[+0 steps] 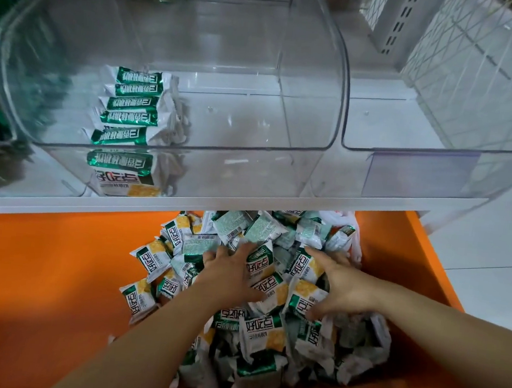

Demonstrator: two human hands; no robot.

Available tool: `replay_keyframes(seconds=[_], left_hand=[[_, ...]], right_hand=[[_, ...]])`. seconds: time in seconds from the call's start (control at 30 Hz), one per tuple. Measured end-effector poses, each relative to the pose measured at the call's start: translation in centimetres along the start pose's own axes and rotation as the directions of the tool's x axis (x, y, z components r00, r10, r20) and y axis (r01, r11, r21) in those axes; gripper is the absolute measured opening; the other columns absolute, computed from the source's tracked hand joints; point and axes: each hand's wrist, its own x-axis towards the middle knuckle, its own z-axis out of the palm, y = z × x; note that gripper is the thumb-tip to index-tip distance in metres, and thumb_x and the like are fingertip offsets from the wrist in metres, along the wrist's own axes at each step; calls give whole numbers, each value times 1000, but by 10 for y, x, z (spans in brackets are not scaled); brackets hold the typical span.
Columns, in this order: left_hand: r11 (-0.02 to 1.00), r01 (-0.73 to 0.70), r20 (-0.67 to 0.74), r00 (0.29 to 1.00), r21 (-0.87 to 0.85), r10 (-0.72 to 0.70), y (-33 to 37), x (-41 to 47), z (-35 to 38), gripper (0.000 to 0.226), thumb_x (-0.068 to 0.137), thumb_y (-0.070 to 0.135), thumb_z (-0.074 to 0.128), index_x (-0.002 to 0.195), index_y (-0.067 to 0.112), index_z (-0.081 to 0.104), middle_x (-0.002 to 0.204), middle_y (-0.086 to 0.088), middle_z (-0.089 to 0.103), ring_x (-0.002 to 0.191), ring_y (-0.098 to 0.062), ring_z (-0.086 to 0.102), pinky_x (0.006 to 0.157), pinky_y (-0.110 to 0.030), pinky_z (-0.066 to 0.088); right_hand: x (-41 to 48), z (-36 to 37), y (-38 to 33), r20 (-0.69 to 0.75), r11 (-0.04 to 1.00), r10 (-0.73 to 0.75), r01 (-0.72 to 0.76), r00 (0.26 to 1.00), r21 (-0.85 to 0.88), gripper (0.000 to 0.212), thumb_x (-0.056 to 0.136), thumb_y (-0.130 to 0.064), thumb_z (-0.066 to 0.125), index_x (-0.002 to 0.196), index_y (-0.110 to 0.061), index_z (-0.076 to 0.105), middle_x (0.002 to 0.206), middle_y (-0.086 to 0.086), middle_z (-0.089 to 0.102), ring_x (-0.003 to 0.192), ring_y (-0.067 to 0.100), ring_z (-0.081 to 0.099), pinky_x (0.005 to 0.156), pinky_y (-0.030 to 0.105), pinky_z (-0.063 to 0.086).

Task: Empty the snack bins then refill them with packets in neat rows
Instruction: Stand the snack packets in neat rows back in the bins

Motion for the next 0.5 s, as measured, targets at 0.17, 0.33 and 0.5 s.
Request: replay_keyframes(seconds=[0.17,0.33,0.5], left_hand=[[927,-138,-23,990,-348,139,-7,-1,-9,112,76,34,80,149,44,-5,149,-8,38,132,-24,42,102,-35,43],[859,-115,57,985,-499,165,-6,-2,-12,100,75,34,80,142,59,9,157,-2,17,114,-26,58,81,-39,58],[731,-95,70,979,-676,192,-2,-7,-8,105,77,23,79,142,61,5,158,5,15,103,-20,63,78,-42,59]], right_hand=[[-8,5,-7,-201,988,-79,103,976,114,110,57,-53,84,143,-45,17,145,4,23,132,27,34,109,37,34],[-3,5,-13,-236,954,-155,208,959,218,97,65,-47,83,143,-38,27,153,-6,25,139,15,27,113,35,29],[3,4,-8,-187,959,-74,122,979,255,120,61,-45,86,149,-42,5,159,-4,14,145,18,17,116,34,24]])
